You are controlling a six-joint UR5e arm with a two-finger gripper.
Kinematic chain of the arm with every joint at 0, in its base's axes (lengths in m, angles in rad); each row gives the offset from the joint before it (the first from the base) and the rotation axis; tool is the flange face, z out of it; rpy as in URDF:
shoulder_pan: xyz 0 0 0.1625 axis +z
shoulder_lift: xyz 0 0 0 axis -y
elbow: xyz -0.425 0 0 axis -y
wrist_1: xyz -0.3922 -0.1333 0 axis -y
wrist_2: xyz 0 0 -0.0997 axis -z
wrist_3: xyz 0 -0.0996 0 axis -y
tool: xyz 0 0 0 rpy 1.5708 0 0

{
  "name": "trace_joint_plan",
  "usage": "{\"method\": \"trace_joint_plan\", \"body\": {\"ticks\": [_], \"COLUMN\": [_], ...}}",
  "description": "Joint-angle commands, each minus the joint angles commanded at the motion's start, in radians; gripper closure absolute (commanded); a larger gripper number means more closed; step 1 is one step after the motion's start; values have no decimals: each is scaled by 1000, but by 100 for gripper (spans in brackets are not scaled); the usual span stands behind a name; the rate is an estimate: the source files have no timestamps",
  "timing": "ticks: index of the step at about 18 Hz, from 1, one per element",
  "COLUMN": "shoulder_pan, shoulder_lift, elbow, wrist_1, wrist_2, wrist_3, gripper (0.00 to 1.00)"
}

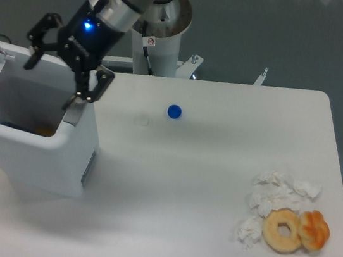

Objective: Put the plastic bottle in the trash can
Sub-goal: 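Open the gripper to release the bottle and raise it away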

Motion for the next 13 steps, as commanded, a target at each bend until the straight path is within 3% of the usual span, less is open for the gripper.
{"method": "trace_joint_plan", "body": {"ticks": [6,13], "shoulder_pan": [26,45], "shoulder_lift": [-9,18], "elbow": [-3,3], "wrist_1": [-6,-6], "wrist_2": [118,250], "wrist_3": [258,339], "gripper": [0,0]}}
